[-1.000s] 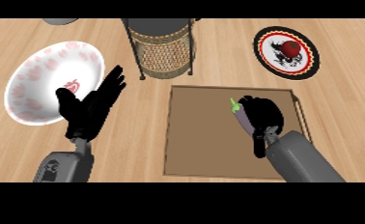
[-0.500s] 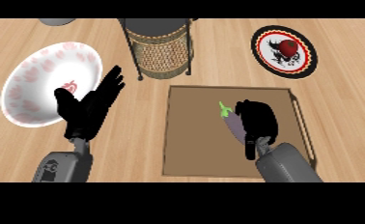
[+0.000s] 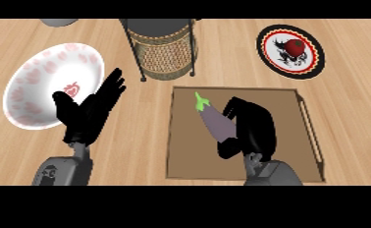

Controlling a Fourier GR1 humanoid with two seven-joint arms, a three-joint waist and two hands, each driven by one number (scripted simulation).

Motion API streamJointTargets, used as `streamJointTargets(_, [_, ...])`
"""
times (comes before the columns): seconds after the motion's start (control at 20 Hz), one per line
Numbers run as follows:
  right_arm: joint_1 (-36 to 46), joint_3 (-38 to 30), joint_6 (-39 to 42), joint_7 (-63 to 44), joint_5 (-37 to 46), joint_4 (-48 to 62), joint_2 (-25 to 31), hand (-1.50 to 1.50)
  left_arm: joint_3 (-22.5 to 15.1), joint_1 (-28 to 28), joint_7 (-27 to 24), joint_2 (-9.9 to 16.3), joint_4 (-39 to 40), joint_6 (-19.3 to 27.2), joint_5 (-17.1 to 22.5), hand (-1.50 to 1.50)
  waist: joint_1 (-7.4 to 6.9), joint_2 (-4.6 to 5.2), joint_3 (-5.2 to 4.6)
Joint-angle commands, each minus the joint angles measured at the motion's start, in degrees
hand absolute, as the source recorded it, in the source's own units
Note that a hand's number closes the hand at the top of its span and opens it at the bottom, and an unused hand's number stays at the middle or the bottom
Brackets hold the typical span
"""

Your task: Pick the eggplant from the tray and place it in the tiered basket

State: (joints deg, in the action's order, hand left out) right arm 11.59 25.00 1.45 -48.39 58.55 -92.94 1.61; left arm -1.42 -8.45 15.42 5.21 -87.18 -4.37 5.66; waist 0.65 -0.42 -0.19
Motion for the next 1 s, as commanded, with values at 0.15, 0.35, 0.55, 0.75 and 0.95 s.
streamJointTargets(0.15, [3.57, 5.39, 1.64, -11.84, 4.04, -21.96, -1.57, 1.5, 0.89, -1.6, -0.81, 0.07, 1.91, -0.65, 0.61, 0.0, 0.33, 0.0, 0.11])
streamJointTargets(0.35, [6.3, 5.07, 8.58, -13.49, 6.63, -30.85, -1.15, 1.5, 0.53, 0.64, 0.43, 0.05, -0.34, -1.21, 1.21, 0.0, -0.3, 0.13, 0.16])
streamJointTargets(0.55, [20.28, 2.08, 13.61, -19.95, 4.04, -30.39, -1.6, 1.5, 1.24, -3.75, 0.87, 0.23, 1.75, -0.42, 0.27, 0.0, -0.65, 0.29, 0.14])
streamJointTargets(0.75, [31.61, -4.19, 18.47, -19.54, 1.76, -24.13, -1.59, 1.5, -0.92, -0.73, 0.82, -1.14, -0.95, 0.07, -0.82, 0.0, -1.12, 0.25, 0.13])
streamJointTargets(0.95, [43.72, -7.82, 16.27, -21.46, -3.0, -13.23, -1.59, 1.5, -0.17, -2.75, -2.52, -1.88, 4.49, 0.07, -1.21, 0.0, -1.43, 0.44, 0.07])
